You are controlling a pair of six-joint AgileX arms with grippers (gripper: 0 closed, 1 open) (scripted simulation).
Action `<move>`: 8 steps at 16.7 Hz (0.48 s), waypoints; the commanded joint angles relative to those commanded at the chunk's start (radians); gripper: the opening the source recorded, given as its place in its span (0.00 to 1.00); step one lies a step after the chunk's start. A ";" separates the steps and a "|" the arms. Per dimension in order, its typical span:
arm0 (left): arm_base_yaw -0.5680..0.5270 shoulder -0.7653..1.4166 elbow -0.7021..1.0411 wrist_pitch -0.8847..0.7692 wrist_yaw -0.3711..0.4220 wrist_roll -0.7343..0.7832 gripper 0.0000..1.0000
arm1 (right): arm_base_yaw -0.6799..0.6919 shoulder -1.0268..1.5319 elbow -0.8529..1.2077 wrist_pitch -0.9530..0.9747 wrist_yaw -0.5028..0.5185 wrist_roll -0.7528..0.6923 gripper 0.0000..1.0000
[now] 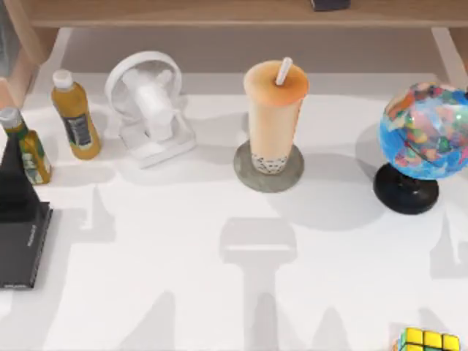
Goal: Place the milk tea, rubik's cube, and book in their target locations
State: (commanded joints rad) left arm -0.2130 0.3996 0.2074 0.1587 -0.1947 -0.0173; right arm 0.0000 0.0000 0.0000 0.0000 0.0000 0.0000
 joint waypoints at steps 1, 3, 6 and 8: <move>0.041 -0.080 -0.042 -0.033 0.037 0.004 1.00 | 0.000 0.000 0.000 0.000 0.000 0.000 1.00; 0.113 -0.219 -0.114 -0.088 0.103 0.010 1.00 | 0.000 0.000 0.000 0.000 0.000 0.000 1.00; 0.188 -0.357 -0.185 -0.142 0.172 0.016 1.00 | 0.000 0.000 0.000 0.000 0.000 0.000 1.00; 0.211 -0.396 -0.205 -0.157 0.193 0.017 1.00 | 0.000 0.000 0.000 0.000 0.000 0.000 1.00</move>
State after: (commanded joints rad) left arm -0.0023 0.0039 0.0020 0.0015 -0.0020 -0.0001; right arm 0.0000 0.0000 0.0000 0.0000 0.0000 0.0000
